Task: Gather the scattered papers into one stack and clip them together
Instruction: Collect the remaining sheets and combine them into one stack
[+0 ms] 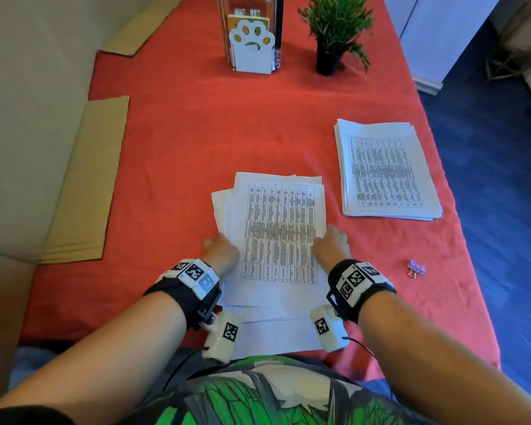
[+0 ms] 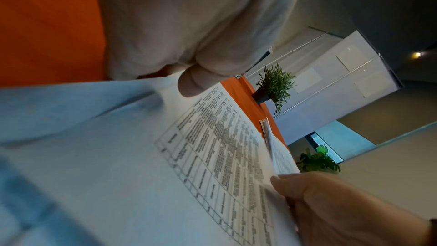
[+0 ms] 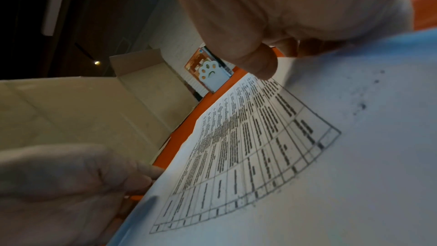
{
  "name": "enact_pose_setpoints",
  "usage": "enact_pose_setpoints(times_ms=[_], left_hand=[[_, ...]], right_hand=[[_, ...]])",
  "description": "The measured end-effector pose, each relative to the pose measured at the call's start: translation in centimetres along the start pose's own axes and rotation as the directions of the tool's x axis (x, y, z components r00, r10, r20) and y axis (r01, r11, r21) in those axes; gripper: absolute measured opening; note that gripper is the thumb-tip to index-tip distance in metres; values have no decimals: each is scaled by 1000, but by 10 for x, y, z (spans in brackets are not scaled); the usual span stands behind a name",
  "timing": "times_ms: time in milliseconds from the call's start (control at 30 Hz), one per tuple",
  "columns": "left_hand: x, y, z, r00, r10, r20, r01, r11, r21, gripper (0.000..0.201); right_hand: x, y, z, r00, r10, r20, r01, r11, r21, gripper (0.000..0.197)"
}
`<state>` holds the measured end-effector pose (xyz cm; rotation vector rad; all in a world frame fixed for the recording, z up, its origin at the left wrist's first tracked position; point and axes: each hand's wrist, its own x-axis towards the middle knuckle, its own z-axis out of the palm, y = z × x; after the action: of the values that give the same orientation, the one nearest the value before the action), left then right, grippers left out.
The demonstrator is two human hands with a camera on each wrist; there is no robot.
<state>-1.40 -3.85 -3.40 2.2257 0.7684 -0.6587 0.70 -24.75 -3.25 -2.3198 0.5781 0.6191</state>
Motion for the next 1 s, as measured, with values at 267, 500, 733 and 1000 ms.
enact_pose_setpoints(times_ms=[267, 500, 733, 1000], left_hand=[[0, -6, 5, 993, 95, 65, -68, 938, -341, 50], [-12, -8, 0, 969, 233, -78, -245, 899, -362, 46], [-38, 36, -54, 862, 395, -319, -505, 730, -461, 39], [-64, 46, -73, 725, 457, -516, -689, 455, -565, 60]], right_hand=[[4, -2, -5, 996, 7, 92, -10, 999, 41, 50], [3, 4, -15, 980, -152, 128, 119, 965, 234, 27], [-24, -40, -56, 885, -446, -134, 433, 682, 589, 41], [-55, -59, -80, 806, -491, -330, 512, 298, 806, 49]])
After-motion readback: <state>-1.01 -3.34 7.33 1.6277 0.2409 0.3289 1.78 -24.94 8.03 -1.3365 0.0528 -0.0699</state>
